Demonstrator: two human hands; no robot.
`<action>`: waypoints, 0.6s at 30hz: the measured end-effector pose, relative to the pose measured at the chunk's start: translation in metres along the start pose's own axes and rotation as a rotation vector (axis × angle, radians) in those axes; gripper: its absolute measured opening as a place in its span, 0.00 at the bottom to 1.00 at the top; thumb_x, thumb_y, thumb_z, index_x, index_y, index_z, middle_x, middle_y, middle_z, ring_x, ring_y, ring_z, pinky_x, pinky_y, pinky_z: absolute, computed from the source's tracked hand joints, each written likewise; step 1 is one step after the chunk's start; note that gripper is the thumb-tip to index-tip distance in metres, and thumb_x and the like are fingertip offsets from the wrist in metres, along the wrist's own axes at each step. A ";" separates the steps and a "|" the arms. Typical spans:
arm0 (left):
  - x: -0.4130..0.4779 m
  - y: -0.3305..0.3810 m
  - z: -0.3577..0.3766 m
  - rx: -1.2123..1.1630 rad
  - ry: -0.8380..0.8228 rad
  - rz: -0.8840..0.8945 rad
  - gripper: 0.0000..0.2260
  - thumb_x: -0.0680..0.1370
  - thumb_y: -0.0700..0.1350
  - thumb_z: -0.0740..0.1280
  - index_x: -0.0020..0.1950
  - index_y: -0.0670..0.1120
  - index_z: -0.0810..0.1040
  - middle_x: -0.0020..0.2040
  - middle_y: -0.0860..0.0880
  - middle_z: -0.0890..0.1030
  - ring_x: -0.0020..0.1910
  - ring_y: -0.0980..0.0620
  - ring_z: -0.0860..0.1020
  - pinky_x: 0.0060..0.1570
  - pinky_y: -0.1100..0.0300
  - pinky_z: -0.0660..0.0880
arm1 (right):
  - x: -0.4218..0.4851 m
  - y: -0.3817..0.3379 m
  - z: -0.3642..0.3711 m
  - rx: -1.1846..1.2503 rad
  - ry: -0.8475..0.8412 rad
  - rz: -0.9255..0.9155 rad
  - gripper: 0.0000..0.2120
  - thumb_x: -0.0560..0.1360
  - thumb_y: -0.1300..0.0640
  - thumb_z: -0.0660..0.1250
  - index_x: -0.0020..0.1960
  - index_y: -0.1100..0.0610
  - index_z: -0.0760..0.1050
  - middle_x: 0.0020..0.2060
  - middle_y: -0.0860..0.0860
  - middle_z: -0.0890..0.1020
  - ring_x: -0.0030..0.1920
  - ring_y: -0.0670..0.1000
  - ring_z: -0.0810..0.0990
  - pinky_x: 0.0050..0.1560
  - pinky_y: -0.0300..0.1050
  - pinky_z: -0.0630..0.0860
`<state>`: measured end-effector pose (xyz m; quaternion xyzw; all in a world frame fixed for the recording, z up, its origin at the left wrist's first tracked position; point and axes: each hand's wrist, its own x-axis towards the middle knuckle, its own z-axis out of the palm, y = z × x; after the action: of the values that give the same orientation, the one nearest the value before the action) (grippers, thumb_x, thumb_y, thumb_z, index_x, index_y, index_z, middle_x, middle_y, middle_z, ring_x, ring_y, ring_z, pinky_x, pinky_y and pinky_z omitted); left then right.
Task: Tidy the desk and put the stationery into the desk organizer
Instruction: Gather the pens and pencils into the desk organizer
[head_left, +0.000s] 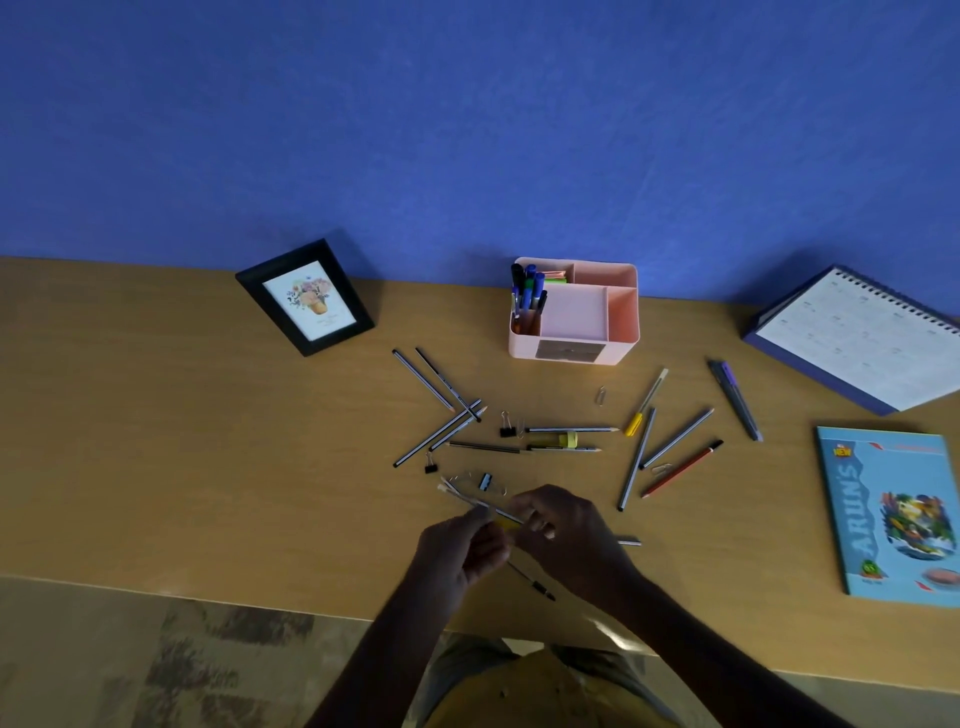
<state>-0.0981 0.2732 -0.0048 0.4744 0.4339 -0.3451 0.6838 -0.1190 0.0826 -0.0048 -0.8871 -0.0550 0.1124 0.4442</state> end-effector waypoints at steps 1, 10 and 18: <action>-0.003 0.002 0.005 -0.050 -0.030 -0.001 0.12 0.78 0.40 0.77 0.55 0.32 0.84 0.44 0.37 0.86 0.41 0.44 0.87 0.43 0.51 0.86 | 0.002 -0.005 0.000 0.002 0.011 -0.034 0.14 0.79 0.53 0.74 0.64 0.52 0.82 0.54 0.44 0.83 0.49 0.39 0.83 0.47 0.40 0.84; -0.004 0.007 0.007 0.056 -0.159 0.127 0.14 0.80 0.45 0.75 0.58 0.35 0.84 0.52 0.34 0.87 0.46 0.42 0.87 0.45 0.52 0.86 | 0.027 -0.013 -0.037 -0.004 0.310 -0.079 0.09 0.77 0.66 0.76 0.56 0.58 0.85 0.49 0.49 0.86 0.48 0.41 0.84 0.47 0.41 0.83; 0.023 -0.056 -0.052 1.322 0.059 0.670 0.06 0.76 0.49 0.77 0.52 0.54 0.85 0.47 0.58 0.84 0.43 0.64 0.81 0.43 0.65 0.79 | 0.044 -0.009 -0.081 -0.050 0.422 -0.086 0.07 0.80 0.63 0.74 0.57 0.58 0.84 0.51 0.49 0.87 0.51 0.43 0.85 0.49 0.43 0.85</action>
<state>-0.1528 0.3039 -0.0541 0.9032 -0.0139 -0.2942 0.3123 -0.0561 0.0340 0.0431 -0.8986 -0.0013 -0.0963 0.4281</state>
